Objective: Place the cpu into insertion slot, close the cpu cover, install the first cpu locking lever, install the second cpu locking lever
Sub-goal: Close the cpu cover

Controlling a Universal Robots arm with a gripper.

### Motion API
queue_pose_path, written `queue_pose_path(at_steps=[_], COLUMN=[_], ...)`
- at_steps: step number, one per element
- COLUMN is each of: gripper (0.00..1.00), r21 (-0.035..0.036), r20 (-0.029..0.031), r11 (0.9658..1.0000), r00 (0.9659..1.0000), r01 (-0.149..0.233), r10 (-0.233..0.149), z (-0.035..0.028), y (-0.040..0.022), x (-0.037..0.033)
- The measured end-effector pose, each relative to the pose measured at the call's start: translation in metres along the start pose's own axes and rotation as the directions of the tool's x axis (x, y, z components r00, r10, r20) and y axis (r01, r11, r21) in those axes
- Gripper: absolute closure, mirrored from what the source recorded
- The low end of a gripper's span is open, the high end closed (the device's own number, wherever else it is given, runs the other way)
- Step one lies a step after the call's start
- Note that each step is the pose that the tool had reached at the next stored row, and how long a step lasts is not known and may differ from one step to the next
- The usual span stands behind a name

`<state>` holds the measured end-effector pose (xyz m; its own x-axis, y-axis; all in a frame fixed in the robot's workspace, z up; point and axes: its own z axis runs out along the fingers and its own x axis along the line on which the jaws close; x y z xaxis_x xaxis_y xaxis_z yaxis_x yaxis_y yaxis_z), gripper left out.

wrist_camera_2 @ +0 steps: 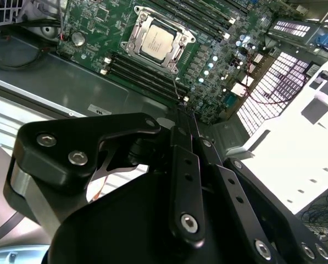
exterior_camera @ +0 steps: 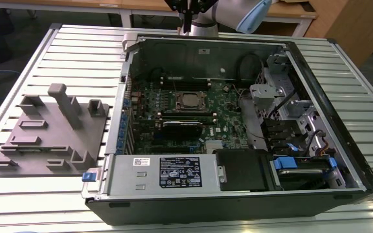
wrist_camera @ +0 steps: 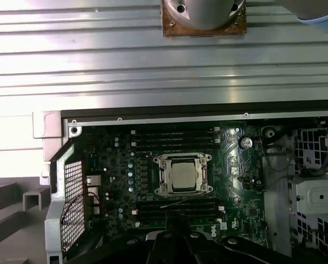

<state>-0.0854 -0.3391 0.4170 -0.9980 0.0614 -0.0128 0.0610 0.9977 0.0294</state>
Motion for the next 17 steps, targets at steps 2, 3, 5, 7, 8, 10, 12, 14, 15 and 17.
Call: queue_pose_path(at_steps=[2, 3, 5, 7, 8, 10, 12, 14, 15, 17], gripper=[0.9, 0.9, 0.9, 0.9, 0.9, 0.9, 0.9, 0.9, 0.9, 0.9], r21=[0.0, 0.0, -0.0002, -0.0001, -0.0001, -0.0001, 0.0, 0.0, -0.0001, -0.0001], r20=[0.0, 0.0, 0.0001, 0.0001, 0.0001, 0.0, 0.0, 0.0, 0.0, 0.0], r11=[1.0, 1.0, 1.0, 1.0, 1.0, 1.0, 1.0, 1.0, 1.0, 1.0], r00=[1.0, 1.0, 1.0, 1.0, 1.0, 1.0, 1.0, 1.0, 1.0, 1.0], r01=[0.0, 0.0, 0.0, 0.0, 0.0, 0.0, 0.0, 0.0, 0.0, 0.0], r10=[0.0, 0.0, 0.0, 0.0, 0.0, 0.0, 0.0, 0.0, 0.0, 0.0], z=[0.0029, 0.003, 0.0033, 0.0039, 0.0043, 0.005, 0.0058, 0.0066, 0.0071, 0.0082], y=[-0.0001, -0.0001, -0.0001, -0.0001, -0.0001, -0.0001, -0.0002, -0.0002, -0.0002, -0.0002], x=[0.0, 0.0, 0.0, 0.0001, 0.0001, 0.0001, 0.0001, 0.0001, 0.0001, 0.0001])
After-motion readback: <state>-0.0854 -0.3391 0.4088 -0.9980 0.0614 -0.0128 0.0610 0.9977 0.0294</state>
